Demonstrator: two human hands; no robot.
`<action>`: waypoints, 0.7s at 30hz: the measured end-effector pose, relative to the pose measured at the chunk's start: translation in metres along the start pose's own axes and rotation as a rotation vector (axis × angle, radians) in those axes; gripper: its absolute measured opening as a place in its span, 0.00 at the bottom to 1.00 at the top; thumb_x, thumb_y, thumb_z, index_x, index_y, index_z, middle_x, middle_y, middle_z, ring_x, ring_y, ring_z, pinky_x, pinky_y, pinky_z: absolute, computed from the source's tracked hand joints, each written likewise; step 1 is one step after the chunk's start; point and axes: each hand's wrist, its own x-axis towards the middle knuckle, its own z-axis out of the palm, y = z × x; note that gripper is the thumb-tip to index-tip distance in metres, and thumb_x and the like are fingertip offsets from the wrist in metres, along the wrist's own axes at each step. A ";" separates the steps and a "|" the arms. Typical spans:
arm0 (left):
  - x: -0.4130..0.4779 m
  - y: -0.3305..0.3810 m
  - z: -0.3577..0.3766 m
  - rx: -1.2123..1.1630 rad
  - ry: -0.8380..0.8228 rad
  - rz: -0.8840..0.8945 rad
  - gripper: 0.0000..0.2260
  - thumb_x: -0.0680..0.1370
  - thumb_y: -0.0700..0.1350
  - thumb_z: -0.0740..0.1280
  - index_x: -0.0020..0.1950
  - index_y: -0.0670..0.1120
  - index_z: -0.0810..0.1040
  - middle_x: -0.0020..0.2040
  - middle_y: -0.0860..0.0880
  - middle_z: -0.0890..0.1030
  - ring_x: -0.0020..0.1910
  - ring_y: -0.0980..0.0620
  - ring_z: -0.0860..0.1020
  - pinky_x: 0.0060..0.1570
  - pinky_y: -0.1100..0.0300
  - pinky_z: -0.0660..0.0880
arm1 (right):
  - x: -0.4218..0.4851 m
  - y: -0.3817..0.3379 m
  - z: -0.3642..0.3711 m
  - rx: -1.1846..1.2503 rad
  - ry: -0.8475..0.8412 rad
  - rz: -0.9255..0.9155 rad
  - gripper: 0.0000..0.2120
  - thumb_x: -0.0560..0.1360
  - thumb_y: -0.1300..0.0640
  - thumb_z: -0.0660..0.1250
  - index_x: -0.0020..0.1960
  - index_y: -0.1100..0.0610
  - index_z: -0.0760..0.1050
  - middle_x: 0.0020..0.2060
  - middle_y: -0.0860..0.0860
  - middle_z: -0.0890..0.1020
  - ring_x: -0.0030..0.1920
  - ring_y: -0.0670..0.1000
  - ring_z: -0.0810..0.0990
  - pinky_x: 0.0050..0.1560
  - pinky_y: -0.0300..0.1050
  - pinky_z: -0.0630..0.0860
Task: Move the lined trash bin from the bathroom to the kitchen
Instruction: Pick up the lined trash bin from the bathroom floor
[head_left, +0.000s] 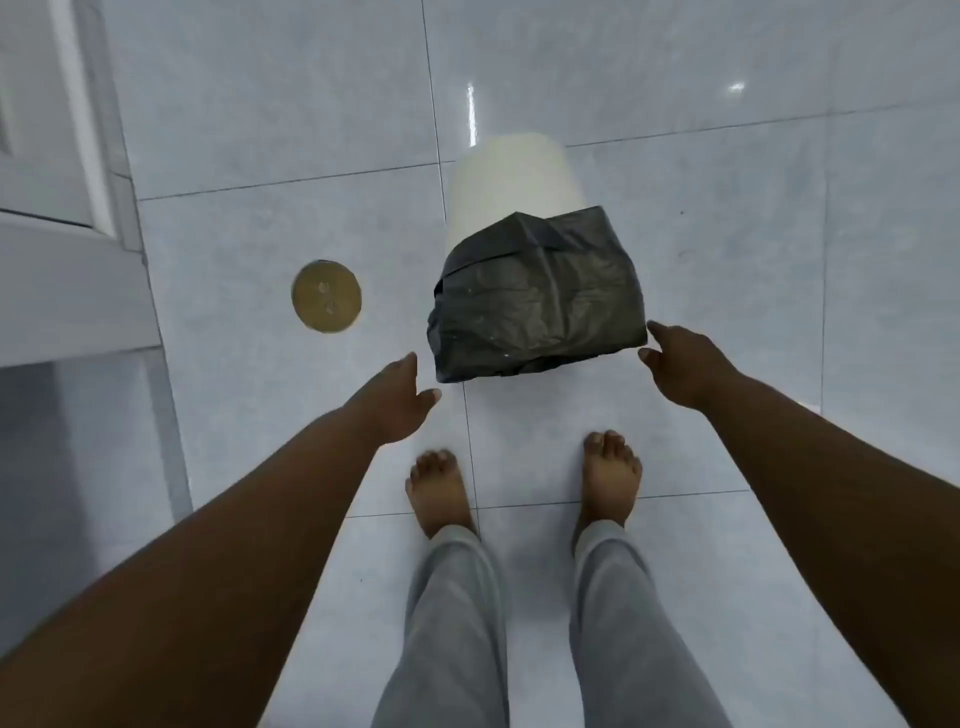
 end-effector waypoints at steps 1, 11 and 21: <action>0.005 0.003 0.005 -0.042 0.004 0.023 0.28 0.84 0.52 0.55 0.80 0.40 0.55 0.80 0.39 0.60 0.78 0.41 0.60 0.74 0.50 0.59 | 0.001 -0.002 0.003 0.017 0.016 -0.011 0.18 0.81 0.55 0.57 0.68 0.62 0.71 0.62 0.65 0.77 0.61 0.65 0.75 0.56 0.51 0.70; -0.019 0.026 -0.023 -0.407 0.309 0.040 0.21 0.84 0.53 0.51 0.55 0.38 0.75 0.50 0.41 0.79 0.49 0.42 0.77 0.46 0.56 0.67 | -0.032 -0.043 -0.050 0.355 0.453 -0.097 0.14 0.80 0.48 0.58 0.45 0.59 0.67 0.30 0.50 0.73 0.30 0.50 0.71 0.28 0.42 0.64; -0.016 0.044 -0.097 -0.897 0.345 -0.094 0.16 0.78 0.46 0.63 0.66 0.48 0.74 0.56 0.44 0.82 0.55 0.44 0.80 0.58 0.47 0.79 | 0.004 -0.094 -0.124 0.393 0.383 0.031 0.08 0.80 0.58 0.57 0.54 0.59 0.72 0.44 0.55 0.77 0.41 0.55 0.73 0.41 0.44 0.66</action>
